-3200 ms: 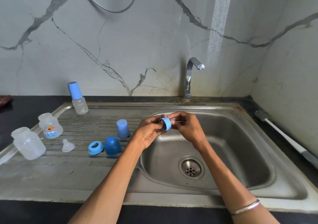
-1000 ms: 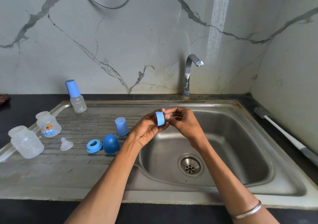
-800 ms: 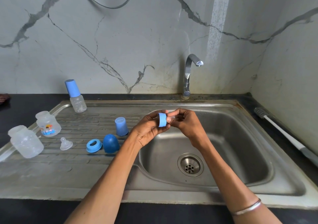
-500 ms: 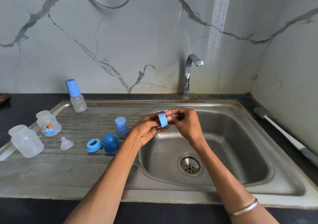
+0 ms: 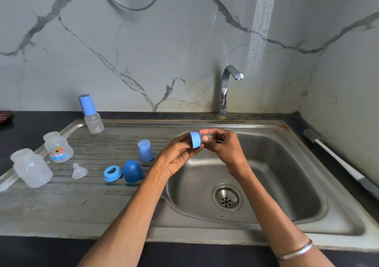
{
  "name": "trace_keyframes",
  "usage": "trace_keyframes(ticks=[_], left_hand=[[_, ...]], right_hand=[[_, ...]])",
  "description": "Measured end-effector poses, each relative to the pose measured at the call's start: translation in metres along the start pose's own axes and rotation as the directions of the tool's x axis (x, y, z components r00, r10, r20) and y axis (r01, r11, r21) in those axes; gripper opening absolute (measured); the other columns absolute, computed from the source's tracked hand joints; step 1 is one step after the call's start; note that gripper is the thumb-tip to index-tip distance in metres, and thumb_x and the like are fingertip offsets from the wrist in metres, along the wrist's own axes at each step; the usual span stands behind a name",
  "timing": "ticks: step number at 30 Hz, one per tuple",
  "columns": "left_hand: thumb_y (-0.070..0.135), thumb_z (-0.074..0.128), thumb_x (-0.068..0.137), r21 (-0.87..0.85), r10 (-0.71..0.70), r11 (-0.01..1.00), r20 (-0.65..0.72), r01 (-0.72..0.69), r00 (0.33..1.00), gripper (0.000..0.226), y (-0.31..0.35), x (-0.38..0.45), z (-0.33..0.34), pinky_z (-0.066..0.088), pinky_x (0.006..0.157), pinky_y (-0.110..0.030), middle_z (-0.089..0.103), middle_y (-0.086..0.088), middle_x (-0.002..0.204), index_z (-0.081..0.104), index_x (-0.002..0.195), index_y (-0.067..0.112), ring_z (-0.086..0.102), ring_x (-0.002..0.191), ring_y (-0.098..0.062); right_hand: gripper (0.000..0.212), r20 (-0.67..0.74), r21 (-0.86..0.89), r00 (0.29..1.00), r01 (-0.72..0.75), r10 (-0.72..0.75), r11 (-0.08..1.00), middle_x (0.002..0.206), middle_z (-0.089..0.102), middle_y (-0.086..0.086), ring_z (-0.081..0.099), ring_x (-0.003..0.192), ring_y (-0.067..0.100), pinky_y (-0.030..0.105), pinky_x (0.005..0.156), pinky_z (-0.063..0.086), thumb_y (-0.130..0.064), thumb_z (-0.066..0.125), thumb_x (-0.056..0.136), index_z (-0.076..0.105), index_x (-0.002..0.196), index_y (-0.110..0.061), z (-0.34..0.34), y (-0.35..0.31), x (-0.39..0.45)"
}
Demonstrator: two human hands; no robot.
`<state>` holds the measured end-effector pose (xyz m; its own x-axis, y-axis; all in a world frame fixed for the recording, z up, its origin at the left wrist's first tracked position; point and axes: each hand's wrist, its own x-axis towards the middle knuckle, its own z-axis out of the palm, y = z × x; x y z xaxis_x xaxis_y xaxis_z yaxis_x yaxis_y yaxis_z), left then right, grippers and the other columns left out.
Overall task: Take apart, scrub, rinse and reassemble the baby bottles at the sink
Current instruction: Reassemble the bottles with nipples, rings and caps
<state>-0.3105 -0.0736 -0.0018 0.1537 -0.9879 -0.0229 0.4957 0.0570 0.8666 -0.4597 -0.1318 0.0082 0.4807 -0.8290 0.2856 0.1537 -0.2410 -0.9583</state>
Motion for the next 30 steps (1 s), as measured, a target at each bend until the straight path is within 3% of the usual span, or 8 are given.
trace_keyframes(ticks=[3, 8, 10, 13, 21, 23, 26, 30], left_hand=[[-0.016, 0.050, 0.089, -0.087, -0.015, 0.996, -0.094, 0.007, 0.995, 0.027, 0.000, 0.004, -0.002, 0.059, 0.065, -0.024, 0.069, -0.018, 0.098, 0.069, 0.099, 0.001, 0.070, 0.078, -0.018], [-0.014, 0.054, 0.088, -0.161, -0.050, 0.987, -0.161, 0.024, 0.986, 0.023, 0.001, 0.007, 0.002, 0.058, 0.059, -0.023, 0.066, -0.024, 0.103, 0.068, 0.091, 0.003, 0.066, 0.086, -0.025], [-0.014, 0.054, 0.090, -0.201, -0.063, 0.979, -0.166, 0.028, 0.984, 0.022, 0.000, 0.006, 0.003, 0.059, 0.061, -0.022, 0.066, -0.024, 0.103, 0.069, 0.098, -0.001, 0.066, 0.082, -0.022], [-0.011, 0.054, 0.091, -0.228, -0.055, 0.973, -0.098, 0.031, 0.994, 0.034, -0.002, 0.006, 0.001, 0.060, 0.074, -0.024, 0.062, -0.027, 0.120, 0.058, 0.125, -0.012, 0.064, 0.097, -0.023], [-0.014, 0.056, 0.089, -0.254, -0.083, 0.966, -0.133, 0.047, 0.988, 0.038, -0.001, 0.007, 0.001, 0.060, 0.072, -0.024, 0.065, -0.023, 0.115, 0.058, 0.126, -0.010, 0.068, 0.093, -0.023], [-0.013, 0.056, 0.089, -0.226, -0.093, 0.972, -0.132, 0.061, 0.987, 0.032, -0.001, 0.003, 0.001, 0.060, 0.073, -0.024, 0.069, -0.021, 0.114, 0.064, 0.120, -0.007, 0.070, 0.097, -0.023], [-0.007, 0.059, 0.090, -0.060, -0.066, 0.997, -0.202, 0.055, 0.977, 0.022, -0.003, -0.002, 0.002, 0.059, 0.067, -0.022, 0.073, -0.010, 0.097, 0.072, 0.103, 0.005, 0.071, 0.084, -0.014], [-0.006, 0.058, 0.091, 0.107, -0.023, 0.993, -0.203, 0.046, 0.979, 0.026, 0.000, -0.008, 0.005, 0.060, 0.073, -0.026, 0.073, -0.007, 0.092, 0.074, 0.099, 0.012, 0.070, 0.081, -0.016]], right_hand=[[0.016, 0.000, -0.029, 0.999, -0.032, 0.032, 0.999, 0.093, 0.077, 0.008, 0.073, 0.092, 0.020, 0.033, 0.088, 0.058, -0.006, 0.072, 0.088, 0.075, 0.103, -0.011, 0.004, 0.001, 0.000], [0.016, -0.053, -0.068, 0.999, -0.010, 0.006, 0.998, 0.088, 0.078, 0.000, 0.074, 0.087, 0.013, 0.026, 0.083, 0.057, -0.009, 0.079, 0.082, 0.077, 0.095, -0.018, 0.008, 0.001, -0.001], [0.016, -0.087, -0.016, 0.996, -0.004, 0.002, 1.000, 0.087, 0.078, 0.002, 0.074, 0.086, 0.015, 0.025, 0.081, 0.057, -0.008, 0.079, 0.082, 0.077, 0.095, -0.017, 0.008, 0.002, 0.000], [0.016, -0.131, -0.011, 0.991, -0.002, 0.001, 1.000, 0.086, 0.078, 0.002, 0.074, 0.084, 0.013, 0.025, 0.081, 0.057, -0.008, 0.080, 0.082, 0.077, 0.096, -0.015, 0.005, 0.005, 0.001], [0.018, -0.163, -0.081, 0.985, 0.043, -0.055, 0.996, 0.088, 0.077, 0.000, 0.074, 0.086, 0.014, 0.029, 0.084, 0.058, -0.005, 0.078, 0.082, 0.077, 0.097, -0.016, 0.006, 0.010, 0.003], [0.020, -0.084, -0.094, 0.996, 0.021, -0.029, 0.995, 0.096, 0.077, -0.001, 0.072, 0.092, 0.012, 0.029, 0.087, 0.058, -0.012, 0.076, 0.087, 0.075, 0.105, -0.018, 0.004, 0.012, 0.004], [0.031, 0.080, -0.169, 0.997, -0.003, 0.016, 0.986, 0.108, 0.074, -0.007, 0.068, 0.102, 0.005, 0.025, 0.090, 0.055, -0.023, 0.078, 0.086, 0.072, 0.117, -0.025, 0.006, 0.017, 0.001], [0.037, 0.022, -0.229, 1.000, 0.011, -0.006, 0.973, 0.104, 0.075, -0.010, 0.068, 0.101, 0.003, 0.027, 0.090, 0.056, -0.022, 0.085, 0.078, 0.074, 0.112, -0.028, 0.011, 0.019, 0.002]])
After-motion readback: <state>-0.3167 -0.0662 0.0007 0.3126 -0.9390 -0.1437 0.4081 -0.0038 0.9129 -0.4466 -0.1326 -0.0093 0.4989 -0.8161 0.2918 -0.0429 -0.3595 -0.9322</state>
